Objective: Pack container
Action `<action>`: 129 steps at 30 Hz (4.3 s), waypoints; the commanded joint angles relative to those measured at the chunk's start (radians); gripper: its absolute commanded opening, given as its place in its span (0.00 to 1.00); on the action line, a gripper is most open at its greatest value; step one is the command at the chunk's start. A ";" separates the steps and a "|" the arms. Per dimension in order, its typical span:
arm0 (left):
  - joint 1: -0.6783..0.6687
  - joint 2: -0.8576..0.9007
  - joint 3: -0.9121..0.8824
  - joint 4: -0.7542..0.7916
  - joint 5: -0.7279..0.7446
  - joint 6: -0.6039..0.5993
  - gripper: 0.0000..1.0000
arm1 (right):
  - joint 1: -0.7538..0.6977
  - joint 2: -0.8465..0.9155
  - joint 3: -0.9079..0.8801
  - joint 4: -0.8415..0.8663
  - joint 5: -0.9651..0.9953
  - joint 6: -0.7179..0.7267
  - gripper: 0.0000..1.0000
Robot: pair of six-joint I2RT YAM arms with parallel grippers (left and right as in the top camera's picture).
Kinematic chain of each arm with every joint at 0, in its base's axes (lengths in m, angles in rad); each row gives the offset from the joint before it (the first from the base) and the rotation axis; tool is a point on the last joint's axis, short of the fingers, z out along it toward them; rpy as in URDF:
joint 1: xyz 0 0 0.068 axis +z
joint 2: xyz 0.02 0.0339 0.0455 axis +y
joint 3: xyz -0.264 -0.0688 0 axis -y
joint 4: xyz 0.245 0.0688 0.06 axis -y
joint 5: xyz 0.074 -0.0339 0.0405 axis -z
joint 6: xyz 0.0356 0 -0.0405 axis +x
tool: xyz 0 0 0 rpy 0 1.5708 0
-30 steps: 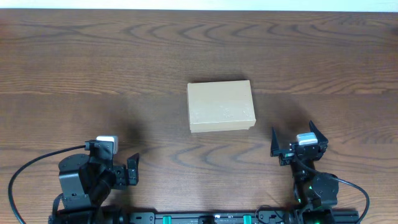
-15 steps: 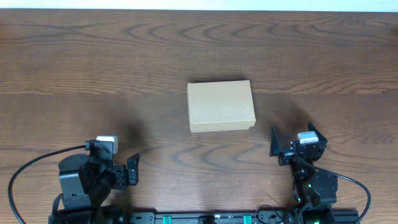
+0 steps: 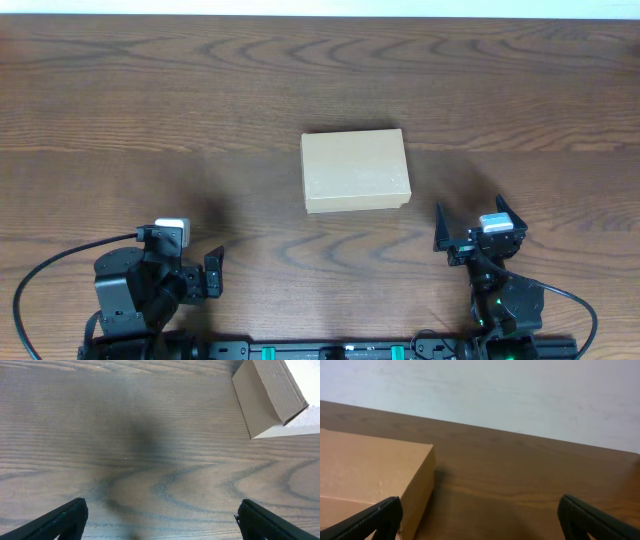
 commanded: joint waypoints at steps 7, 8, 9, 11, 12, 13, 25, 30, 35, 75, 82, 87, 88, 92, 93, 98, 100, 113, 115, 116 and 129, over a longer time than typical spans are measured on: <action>0.001 -0.005 0.004 0.000 0.006 0.006 0.95 | 0.007 -0.010 -0.005 -0.001 0.013 -0.011 0.99; 0.001 -0.005 0.004 0.000 0.006 0.006 0.95 | 0.007 -0.010 -0.005 -0.001 0.013 -0.010 0.99; 0.001 -0.005 0.004 0.000 0.006 0.006 0.95 | 0.007 -0.010 -0.005 -0.001 0.013 -0.010 0.99; 0.001 -0.005 0.004 0.000 0.006 0.006 0.95 | 0.007 -0.010 -0.005 -0.001 0.013 -0.010 0.99; 0.001 -0.005 0.004 0.000 0.006 0.006 0.95 | 0.007 -0.010 -0.005 -0.001 0.013 -0.010 0.99; 0.001 -0.005 0.004 0.000 0.006 0.006 0.96 | 0.007 -0.010 -0.005 -0.001 0.013 -0.010 0.99; 0.001 -0.005 0.004 0.000 0.006 0.006 0.95 | 0.007 -0.010 -0.005 -0.001 0.013 -0.010 0.99; 0.001 -0.005 0.004 0.000 0.006 0.006 0.95 | 0.007 -0.010 -0.005 -0.001 0.013 -0.010 0.99; 0.001 -0.005 0.004 0.001 -0.024 0.020 0.95 | 0.007 -0.010 -0.005 -0.001 0.013 -0.010 0.99; 0.001 -0.379 -0.544 0.824 -0.155 0.204 0.95 | 0.007 -0.010 -0.005 -0.001 0.013 -0.010 0.99; 0.001 -0.378 -0.544 0.827 -0.153 0.205 0.95 | 0.007 -0.010 -0.005 -0.001 0.013 -0.011 0.99; 0.001 -0.378 -0.544 0.827 -0.151 0.205 0.95 | 0.007 -0.010 -0.005 -0.001 0.013 -0.010 0.99; 0.001 -0.378 -0.544 0.827 -0.151 0.205 0.95 | 0.007 -0.010 -0.005 -0.001 0.013 -0.010 0.99; 0.001 -0.378 -0.544 0.827 -0.151 0.205 0.95 | 0.007 -0.009 -0.005 -0.002 0.013 -0.010 0.99; 0.001 -0.378 -0.544 0.827 -0.151 0.205 0.95 | 0.007 -0.009 -0.005 -0.002 0.013 -0.010 0.99; 0.001 -0.378 -0.544 0.827 -0.151 0.205 0.95 | 0.007 -0.009 -0.005 -0.001 0.013 -0.010 0.99; 0.001 -0.378 -0.544 0.827 -0.151 0.205 0.95 | 0.007 -0.008 -0.005 -0.001 0.013 -0.010 0.99; 0.001 -0.378 -0.544 0.827 -0.151 0.205 0.95 | 0.007 -0.009 -0.005 -0.001 0.013 -0.010 0.99; 0.001 -0.378 -0.544 0.827 -0.151 0.205 0.95 | 0.007 -0.009 -0.005 -0.001 0.013 -0.010 0.99; 0.001 -0.378 -0.544 0.827 -0.151 0.205 0.95 | 0.007 -0.009 -0.005 -0.001 0.013 -0.010 0.99; 0.001 -0.378 -0.544 0.827 -0.151 0.205 0.95 | 0.007 -0.008 -0.005 -0.001 0.013 -0.010 0.99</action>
